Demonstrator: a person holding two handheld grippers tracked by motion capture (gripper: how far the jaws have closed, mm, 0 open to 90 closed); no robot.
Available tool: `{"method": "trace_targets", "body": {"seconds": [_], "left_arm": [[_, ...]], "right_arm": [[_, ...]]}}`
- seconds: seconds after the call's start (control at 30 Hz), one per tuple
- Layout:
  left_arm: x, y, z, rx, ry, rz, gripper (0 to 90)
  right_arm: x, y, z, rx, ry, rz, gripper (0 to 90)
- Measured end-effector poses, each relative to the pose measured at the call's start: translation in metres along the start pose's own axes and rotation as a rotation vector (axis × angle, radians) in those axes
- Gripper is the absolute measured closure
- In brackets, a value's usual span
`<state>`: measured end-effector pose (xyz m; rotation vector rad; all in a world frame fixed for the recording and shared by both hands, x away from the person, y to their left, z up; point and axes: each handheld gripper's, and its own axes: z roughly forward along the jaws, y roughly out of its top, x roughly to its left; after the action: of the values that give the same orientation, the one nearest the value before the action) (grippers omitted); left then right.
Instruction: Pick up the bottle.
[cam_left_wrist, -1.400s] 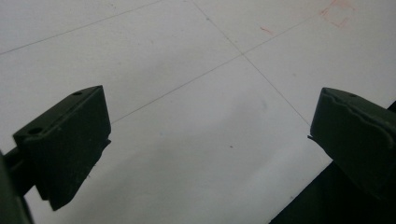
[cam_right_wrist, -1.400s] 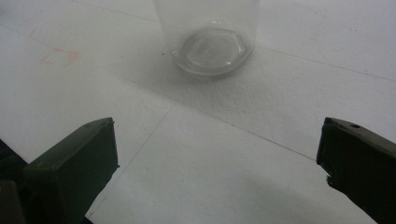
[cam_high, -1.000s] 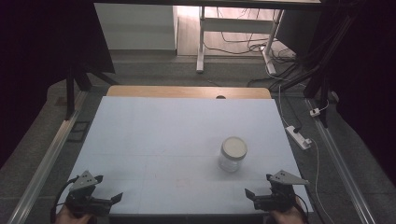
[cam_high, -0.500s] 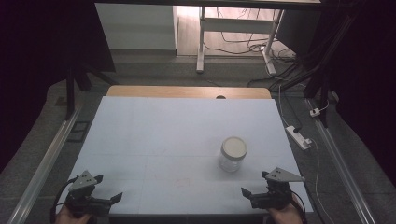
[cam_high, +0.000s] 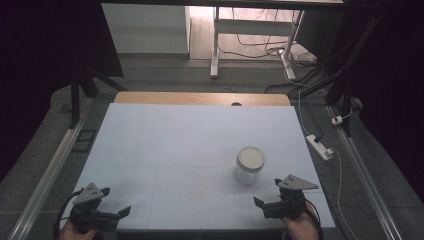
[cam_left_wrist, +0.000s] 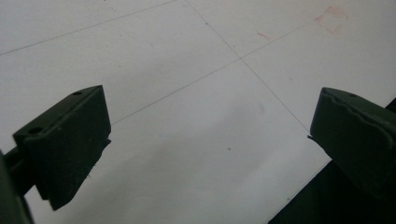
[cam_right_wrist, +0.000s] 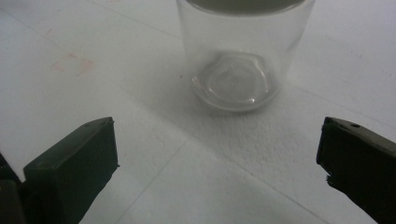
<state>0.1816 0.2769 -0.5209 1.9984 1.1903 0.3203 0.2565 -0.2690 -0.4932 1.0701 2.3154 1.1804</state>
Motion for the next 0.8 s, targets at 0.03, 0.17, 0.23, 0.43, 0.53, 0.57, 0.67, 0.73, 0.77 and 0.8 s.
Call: {"method": "trace_targets", "body": {"seconds": [0.03, 0.17, 0.23, 0.43, 0.53, 0.57, 0.67, 0.73, 0.77, 0.8], "left_arm": [[0.000, 0.000, 0.000, -0.001, 0.001, -0.001, 0.0], [0.000, 0.000, 0.000, -0.002, 0.000, -0.006, 0.0], [0.000, 0.000, 0.000, -0.002, 0.000, -0.006, 0.0], [0.000, 0.000, 0.000, -0.001, -0.001, -0.006, 0.0], [0.000, 0.000, 0.000, -0.001, -0.002, -0.007, 0.0], [0.000, 0.000, 0.000, 0.000, -0.002, -0.007, 0.0], [0.000, 0.000, 0.000, 0.000, -0.003, -0.008, 0.0], [0.001, 0.000, 0.000, -0.001, -0.005, -0.008, 0.0], [0.001, 0.000, 0.000, -0.001, -0.005, -0.008, 0.0], [0.001, 0.000, 0.000, -0.001, -0.006, -0.008, 0.0]], "right_arm": [[0.000, 0.000, 0.001, -0.007, 0.001, -0.006, 0.0], [0.000, 0.003, 0.005, -0.016, 0.007, -0.005, 0.0], [-0.001, 0.004, 0.009, -0.011, 0.009, 0.000, 0.0], [-0.003, 0.010, 0.019, 0.008, 0.003, 0.012, 0.0], [-0.005, 0.012, 0.021, 0.007, 0.010, 0.022, 0.0], [-0.006, 0.014, 0.024, 0.002, 0.014, 0.024, 0.0], [-0.008, 0.016, 0.027, 0.009, 0.015, 0.017, 0.0], [-0.010, 0.017, 0.030, 0.012, 0.022, 0.018, 0.0], [-0.010, 0.018, 0.031, 0.014, 0.026, 0.025, 0.0], [-0.011, 0.018, 0.032, 0.014, 0.030, 0.030, 0.0]]}}
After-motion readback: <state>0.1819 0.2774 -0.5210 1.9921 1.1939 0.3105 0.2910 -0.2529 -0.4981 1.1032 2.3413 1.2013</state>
